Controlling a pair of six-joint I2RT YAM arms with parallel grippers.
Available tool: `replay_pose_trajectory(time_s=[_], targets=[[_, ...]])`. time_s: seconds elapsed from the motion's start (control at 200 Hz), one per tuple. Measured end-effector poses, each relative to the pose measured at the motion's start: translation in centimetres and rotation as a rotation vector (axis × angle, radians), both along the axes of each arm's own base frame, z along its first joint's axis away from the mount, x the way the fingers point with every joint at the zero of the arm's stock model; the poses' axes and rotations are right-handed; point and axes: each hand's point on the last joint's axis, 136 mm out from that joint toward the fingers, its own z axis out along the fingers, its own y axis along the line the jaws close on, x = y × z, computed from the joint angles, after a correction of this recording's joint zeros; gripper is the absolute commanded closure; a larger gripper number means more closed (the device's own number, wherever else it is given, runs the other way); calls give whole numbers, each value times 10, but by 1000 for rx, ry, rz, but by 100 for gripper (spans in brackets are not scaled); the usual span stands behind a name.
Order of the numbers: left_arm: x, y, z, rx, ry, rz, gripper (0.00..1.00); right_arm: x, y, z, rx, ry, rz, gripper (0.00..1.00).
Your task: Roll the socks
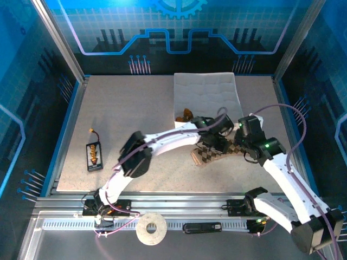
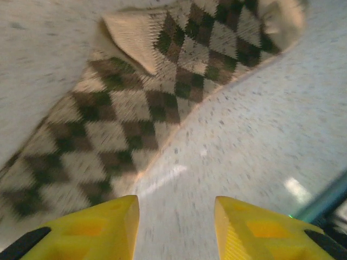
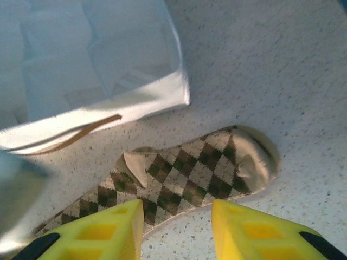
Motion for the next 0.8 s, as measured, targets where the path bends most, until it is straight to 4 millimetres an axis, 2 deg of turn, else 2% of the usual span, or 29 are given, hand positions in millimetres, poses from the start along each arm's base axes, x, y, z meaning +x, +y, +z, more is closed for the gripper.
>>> replay_pose_trajectory(time_s=[0.085,0.2,0.31,0.39,0.47,0.61,0.72,0.8], targets=[[13,-13,-33,39,-8,-5,56,0,-3,17,2,-52,-7,63],[32,-23,-56,58,-16,14,58,-3,-8,28,-11,-85,-15,63],[38,-14,-62,76,11,59,62,-3,-8,30,-23,-87,2,63],[33,4,-65,83,35,99,62,-2,-7,28,-34,-79,17,63],[21,39,-65,110,73,151,63,0,-5,27,-39,-72,31,64],[2,122,-70,162,149,296,63,8,5,23,-27,-67,68,64],[-5,193,-72,182,202,461,63,14,23,19,-22,-58,133,64],[-5,237,-74,175,233,592,63,18,41,15,-27,-46,192,64]])
